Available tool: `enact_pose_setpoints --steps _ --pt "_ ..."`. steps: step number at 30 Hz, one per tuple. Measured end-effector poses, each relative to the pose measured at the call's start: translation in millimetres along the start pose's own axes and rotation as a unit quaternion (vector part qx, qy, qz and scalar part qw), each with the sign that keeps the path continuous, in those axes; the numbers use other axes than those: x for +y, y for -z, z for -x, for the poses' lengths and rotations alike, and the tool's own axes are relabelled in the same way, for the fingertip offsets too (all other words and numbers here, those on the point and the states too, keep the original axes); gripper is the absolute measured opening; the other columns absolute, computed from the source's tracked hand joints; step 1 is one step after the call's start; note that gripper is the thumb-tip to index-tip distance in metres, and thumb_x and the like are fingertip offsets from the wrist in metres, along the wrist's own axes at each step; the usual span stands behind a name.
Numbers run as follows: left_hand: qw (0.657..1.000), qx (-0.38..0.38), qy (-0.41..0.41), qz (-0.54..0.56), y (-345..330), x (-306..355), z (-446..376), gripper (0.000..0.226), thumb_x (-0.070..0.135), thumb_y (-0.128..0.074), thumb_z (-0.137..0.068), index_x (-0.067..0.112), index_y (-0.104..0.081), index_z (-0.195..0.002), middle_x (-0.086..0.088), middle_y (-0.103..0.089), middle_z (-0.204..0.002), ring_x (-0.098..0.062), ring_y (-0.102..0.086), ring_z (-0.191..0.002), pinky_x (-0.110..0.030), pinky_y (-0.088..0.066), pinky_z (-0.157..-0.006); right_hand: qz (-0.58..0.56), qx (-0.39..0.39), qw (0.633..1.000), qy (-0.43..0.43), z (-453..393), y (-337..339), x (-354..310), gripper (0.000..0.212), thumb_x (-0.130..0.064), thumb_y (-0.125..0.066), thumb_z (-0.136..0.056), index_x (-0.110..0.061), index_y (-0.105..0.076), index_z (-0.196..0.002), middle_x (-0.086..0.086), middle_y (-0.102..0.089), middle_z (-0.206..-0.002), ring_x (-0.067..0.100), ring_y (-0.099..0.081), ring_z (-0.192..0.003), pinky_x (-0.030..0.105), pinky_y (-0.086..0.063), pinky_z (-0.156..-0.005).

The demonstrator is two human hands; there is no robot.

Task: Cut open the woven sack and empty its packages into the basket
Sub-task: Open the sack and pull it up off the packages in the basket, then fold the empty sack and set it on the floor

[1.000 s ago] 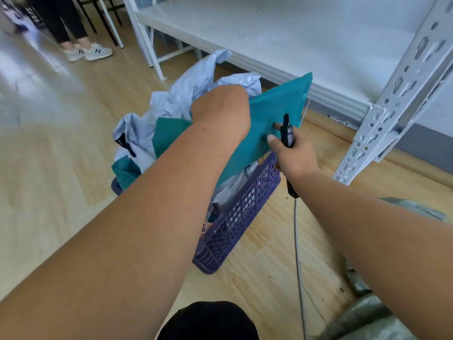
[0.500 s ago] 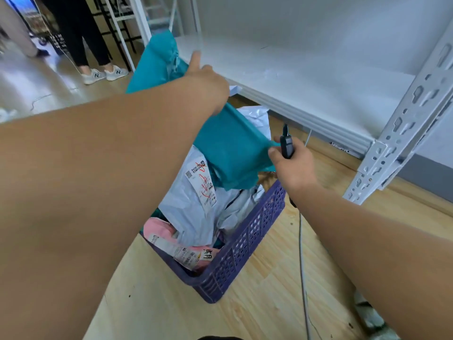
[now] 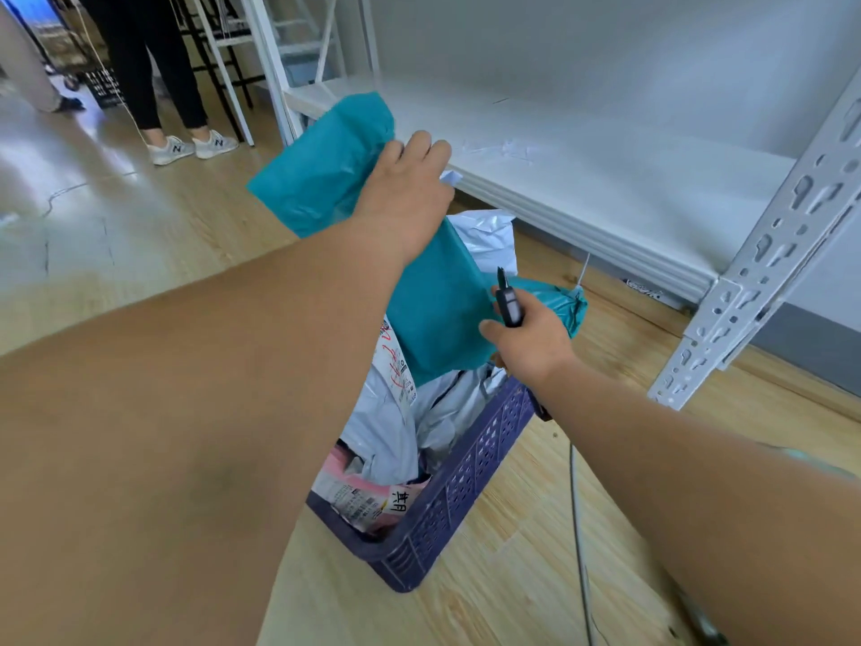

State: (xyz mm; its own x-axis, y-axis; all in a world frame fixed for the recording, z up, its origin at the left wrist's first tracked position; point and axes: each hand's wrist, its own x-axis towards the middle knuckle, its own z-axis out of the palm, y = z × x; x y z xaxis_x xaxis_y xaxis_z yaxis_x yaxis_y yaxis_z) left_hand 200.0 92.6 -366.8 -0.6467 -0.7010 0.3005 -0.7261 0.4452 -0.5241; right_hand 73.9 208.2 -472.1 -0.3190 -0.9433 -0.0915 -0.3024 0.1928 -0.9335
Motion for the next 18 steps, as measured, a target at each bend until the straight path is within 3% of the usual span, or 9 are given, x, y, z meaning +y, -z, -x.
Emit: enact_pose_setpoints --steps 2,5,7,11,15,18 --pt "0.996 -0.053 0.023 0.061 -4.3 5.2 3.9 0.036 0.009 -0.045 -0.096 0.008 -0.054 -0.13 -0.015 -0.04 -0.131 -0.035 -0.036 -0.125 -0.044 -0.039 -0.092 -0.007 -0.001 1.0 -0.015 -3.1 -0.8 3.6 0.038 -0.018 -0.059 -0.092 -0.025 -0.053 -0.129 -0.011 -0.054 -0.088 0.026 -0.063 -0.077 0.037 -0.057 -0.07" --pt "0.99 -0.115 0.018 0.084 -14.0 9.6 6.7 0.04 0.004 -0.045 -0.094 0.013 -0.053 -0.133 -0.012 -0.042 -0.135 -0.034 -0.041 -0.125 -0.046 -0.045 -0.09 -0.02 -0.005 0.999 -0.042 -5.3 0.0 7.4 0.032 -0.017 -0.058 -0.093 -0.023 -0.053 -0.124 -0.006 -0.053 -0.087 0.022 -0.057 -0.07 0.019 -0.044 -0.048" --pt "0.983 -0.17 -0.006 0.073 -24.4 15.5 6.5 0.046 0.003 -0.046 -0.092 0.019 -0.051 -0.135 -0.008 -0.045 -0.136 -0.031 -0.045 -0.126 -0.044 -0.047 -0.09 -0.041 0.0 0.997 -0.065 -7.3 0.1 10.5 0.029 -0.015 -0.059 -0.092 -0.021 -0.054 -0.12 0.0 -0.056 -0.093 0.021 -0.055 -0.07 0.017 -0.042 -0.047" --pt "0.961 -0.274 -0.011 0.042 -34.1 26.5 4.1 0.048 0.011 -0.048 -0.092 0.023 -0.047 -0.139 -0.004 -0.044 -0.14 -0.027 -0.043 -0.129 -0.042 -0.044 -0.094 -0.06 0.011 0.994 -0.087 -8.5 3.3 14.4 0.032 -0.014 -0.061 -0.09 -0.022 -0.055 -0.12 0.01 -0.062 -0.109 0.019 -0.055 -0.06 0.028 -0.046 -0.058" --pt "0.974 -0.219 0.033 0.049 -18.2 41.6 0.5 0.044 0.011 -0.048 -0.093 0.017 -0.047 -0.136 -0.01 -0.042 -0.138 -0.029 -0.039 -0.129 -0.041 -0.042 -0.093 -0.055 0.033 0.994 -0.089 -7.8 19.1 21.0 0.025 -0.009 -0.059 -0.089 -0.012 -0.06 -0.114 0.015 -0.064 -0.115 0.02 -0.053 -0.06 0.038 -0.05 -0.063" --pt "0.99 -0.121 0.042 0.052 -3.9 76.4 -3.0 0.038 0.011 -0.053 -0.09 0.012 -0.055 -0.128 -0.012 -0.045 -0.132 -0.029 -0.042 -0.124 -0.039 -0.039 -0.094 -0.059 0.049 0.992 -0.097 -0.7 40.4 33.5 0.027 -0.01 -0.06 -0.089 -0.017 -0.061 -0.116 0.004 -0.066 -0.097 0.019 -0.053 -0.056 0.035 -0.05 -0.059"
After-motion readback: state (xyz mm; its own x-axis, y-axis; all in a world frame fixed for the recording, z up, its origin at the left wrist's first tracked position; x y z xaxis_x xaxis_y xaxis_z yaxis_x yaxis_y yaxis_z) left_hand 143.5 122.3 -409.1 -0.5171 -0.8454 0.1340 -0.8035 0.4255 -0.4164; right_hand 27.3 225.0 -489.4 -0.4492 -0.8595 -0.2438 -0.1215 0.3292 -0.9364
